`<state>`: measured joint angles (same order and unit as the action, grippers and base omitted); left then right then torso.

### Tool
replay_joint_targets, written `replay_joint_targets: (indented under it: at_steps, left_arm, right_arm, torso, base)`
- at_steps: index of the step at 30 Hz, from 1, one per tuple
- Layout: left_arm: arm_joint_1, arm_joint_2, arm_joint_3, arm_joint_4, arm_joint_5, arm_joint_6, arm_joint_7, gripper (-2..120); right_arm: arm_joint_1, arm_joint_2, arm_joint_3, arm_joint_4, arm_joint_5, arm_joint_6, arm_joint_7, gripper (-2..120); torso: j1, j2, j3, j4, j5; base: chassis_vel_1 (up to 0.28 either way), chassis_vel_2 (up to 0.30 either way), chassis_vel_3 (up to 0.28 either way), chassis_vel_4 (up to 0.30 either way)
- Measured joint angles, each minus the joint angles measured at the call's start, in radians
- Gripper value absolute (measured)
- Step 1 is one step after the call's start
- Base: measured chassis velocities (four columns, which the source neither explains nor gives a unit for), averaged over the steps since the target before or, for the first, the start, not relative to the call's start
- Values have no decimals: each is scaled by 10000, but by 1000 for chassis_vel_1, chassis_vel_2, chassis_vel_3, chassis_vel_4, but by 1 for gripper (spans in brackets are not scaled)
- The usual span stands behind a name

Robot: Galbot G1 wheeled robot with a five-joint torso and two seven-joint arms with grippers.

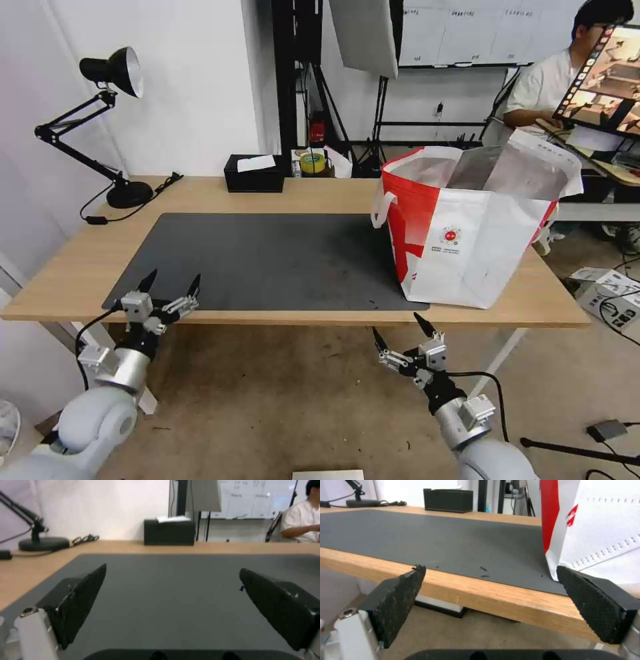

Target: Pick up the trash from the table and place it into the takeout bag.

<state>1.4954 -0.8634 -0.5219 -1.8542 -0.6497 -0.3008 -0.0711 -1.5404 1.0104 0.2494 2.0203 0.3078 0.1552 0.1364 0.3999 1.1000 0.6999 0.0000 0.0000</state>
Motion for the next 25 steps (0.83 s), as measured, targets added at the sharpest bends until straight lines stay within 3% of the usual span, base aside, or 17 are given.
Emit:
replay_joint_targets:
  at_steps: [9,25]
  left_arm:
    - [1277,-550,-803,-259,300,-90,450,100]
    - [1787,-930,-1229,-348,122,-108,694,100]
  right_arm:
    - [0,0,-1,0,0,0,0,100]
    - [0,0,0,0,0,0,0,100]
  torso:
    - [0,0,0,1,0]
    - [0,0,1,0,0]
  base:
    - [0,0,0,0]
    - [0,0,0,0]
